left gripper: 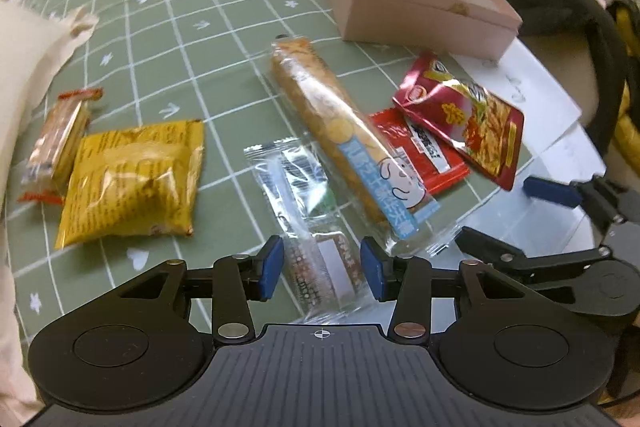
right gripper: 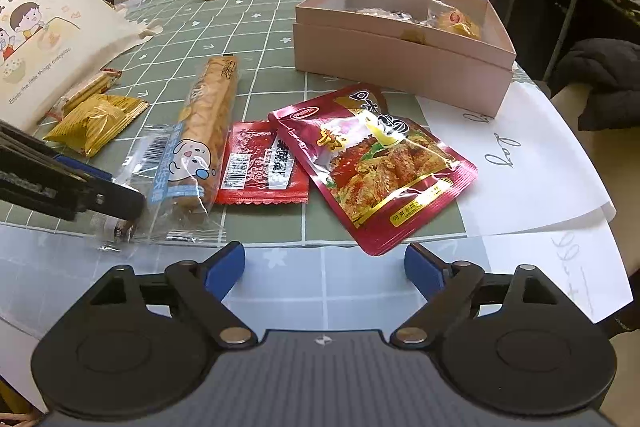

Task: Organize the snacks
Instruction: 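Grasp the long cheese biscuit packet upright with the right tool while the left tool holds the clear packet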

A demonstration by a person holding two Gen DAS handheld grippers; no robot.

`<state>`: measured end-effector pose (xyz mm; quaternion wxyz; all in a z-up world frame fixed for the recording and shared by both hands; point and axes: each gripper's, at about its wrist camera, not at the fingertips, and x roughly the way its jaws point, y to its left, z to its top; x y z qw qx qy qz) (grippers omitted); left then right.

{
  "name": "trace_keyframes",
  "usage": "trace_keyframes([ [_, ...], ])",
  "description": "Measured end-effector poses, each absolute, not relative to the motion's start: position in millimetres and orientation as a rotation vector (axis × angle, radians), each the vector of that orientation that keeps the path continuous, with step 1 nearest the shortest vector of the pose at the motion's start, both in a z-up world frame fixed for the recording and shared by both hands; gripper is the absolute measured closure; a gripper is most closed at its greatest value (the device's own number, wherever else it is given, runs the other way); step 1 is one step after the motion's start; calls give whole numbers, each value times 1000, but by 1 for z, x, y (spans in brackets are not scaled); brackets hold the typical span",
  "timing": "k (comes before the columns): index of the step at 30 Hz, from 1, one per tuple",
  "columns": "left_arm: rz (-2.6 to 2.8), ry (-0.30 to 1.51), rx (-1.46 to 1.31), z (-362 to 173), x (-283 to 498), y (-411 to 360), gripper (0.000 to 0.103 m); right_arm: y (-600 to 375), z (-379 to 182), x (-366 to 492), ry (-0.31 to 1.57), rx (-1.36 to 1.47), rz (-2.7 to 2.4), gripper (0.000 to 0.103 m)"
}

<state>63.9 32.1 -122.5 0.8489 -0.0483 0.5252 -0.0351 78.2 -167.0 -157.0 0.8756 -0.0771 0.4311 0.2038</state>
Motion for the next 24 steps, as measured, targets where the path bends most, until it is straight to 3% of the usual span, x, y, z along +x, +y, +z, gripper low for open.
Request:
trace_keyframes([
  [7, -91, 1102, -69, -124, 62, 31, 55, -169, -159, 73, 886, -149, 411, 12],
  [11, -49, 1080, -123, -123, 57, 33, 55, -166, -162, 74, 907, -149, 421, 0],
  [18, -41, 1068, -150, -122, 47, 32, 58, -162, -157, 83, 998, -192, 456, 1],
  [20, -48, 1074, -204, -121, 42, 39, 59, -165, -149, 91, 1023, -172, 477, 13],
  [24, -16, 1076, -236, -119, 27, 48, 59, -167, -124, 103, 944, -92, 501, 13],
])
